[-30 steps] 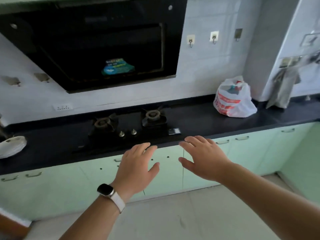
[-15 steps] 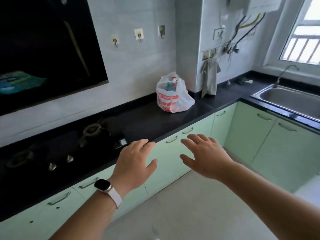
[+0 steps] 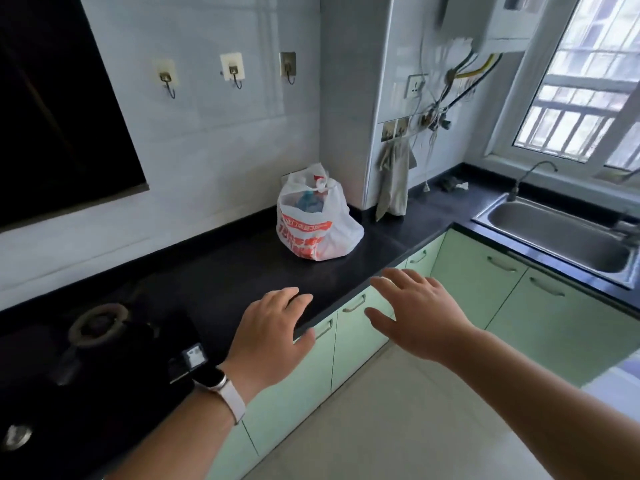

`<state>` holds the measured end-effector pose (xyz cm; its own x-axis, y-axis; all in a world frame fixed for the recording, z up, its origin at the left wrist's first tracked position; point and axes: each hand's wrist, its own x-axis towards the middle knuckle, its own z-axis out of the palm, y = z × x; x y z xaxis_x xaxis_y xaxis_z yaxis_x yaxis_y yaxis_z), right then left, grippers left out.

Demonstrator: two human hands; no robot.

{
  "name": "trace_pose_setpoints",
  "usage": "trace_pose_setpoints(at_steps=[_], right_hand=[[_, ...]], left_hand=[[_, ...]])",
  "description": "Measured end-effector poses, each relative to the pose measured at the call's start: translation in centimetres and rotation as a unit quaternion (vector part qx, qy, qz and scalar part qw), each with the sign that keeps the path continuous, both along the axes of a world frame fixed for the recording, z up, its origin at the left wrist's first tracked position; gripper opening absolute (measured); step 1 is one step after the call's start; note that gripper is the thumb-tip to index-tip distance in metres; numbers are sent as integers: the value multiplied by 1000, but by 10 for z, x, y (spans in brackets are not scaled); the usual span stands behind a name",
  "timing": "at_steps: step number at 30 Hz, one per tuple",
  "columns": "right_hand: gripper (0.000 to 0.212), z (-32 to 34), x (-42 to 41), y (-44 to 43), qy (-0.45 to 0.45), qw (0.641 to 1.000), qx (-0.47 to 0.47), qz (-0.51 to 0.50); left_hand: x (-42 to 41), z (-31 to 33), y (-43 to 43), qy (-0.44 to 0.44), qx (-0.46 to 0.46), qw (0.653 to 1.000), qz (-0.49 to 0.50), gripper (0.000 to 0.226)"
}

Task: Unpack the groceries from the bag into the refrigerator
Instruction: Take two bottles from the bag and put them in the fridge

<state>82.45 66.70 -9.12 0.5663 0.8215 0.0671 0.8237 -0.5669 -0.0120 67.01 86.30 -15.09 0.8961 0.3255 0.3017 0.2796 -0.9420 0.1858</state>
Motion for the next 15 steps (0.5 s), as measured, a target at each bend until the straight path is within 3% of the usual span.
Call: trace_pose_setpoints(at_steps=[15], right_hand=[[60,-7,88,93,14,1000,9,-13]], left_hand=[[98,-2,96,13,11,999,-33,59]])
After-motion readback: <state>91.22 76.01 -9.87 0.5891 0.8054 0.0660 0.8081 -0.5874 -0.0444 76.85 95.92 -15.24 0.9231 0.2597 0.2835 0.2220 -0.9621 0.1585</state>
